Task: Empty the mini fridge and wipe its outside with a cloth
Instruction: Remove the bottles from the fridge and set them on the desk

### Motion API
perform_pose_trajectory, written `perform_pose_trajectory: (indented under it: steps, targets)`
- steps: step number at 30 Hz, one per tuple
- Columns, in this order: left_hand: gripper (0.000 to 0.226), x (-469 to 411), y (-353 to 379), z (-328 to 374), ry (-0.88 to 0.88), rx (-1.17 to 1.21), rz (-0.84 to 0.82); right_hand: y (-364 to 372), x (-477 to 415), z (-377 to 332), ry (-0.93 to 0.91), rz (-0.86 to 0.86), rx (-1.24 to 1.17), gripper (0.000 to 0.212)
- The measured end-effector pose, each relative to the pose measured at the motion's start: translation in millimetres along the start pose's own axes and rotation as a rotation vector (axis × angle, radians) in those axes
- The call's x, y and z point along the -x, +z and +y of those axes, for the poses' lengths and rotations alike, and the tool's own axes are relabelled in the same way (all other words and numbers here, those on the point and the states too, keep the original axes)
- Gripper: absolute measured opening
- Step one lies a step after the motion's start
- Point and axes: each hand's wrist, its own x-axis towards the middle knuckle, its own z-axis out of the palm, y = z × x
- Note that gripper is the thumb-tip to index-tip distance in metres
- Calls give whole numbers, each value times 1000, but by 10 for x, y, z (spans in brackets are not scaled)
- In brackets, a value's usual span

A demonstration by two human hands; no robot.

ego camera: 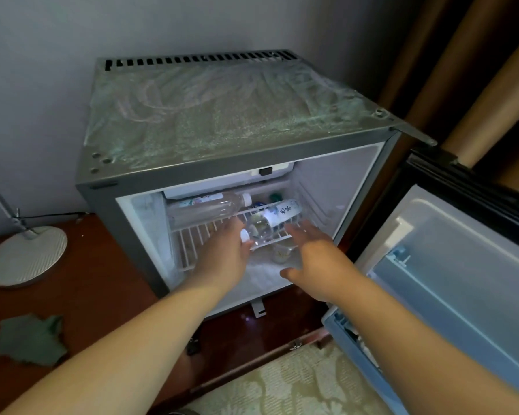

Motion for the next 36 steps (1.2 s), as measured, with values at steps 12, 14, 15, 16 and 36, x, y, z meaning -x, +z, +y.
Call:
perform_pose_trajectory:
  steps: [12,14,15,16,36]
  targets:
    - [26,1180,-767,-386,174,8,-113,636,254,-384,-341,-122,-164,84]
    - [28,1347,-870,-589,133,-21,-152,866,265,-587,-383,-209,-219,81]
    - [29,1430,-930,-690,102,-37,-169,979,261,-711,-406,-244,-248,78]
    - [29,1510,-997,-791,65,-49,-181,1074,259,-851,-429,-274,-287,75]
    - [26,2312,-3142,-3354,-166,-154,-28,2327,-422,-4364,-700,-348,-298,71]
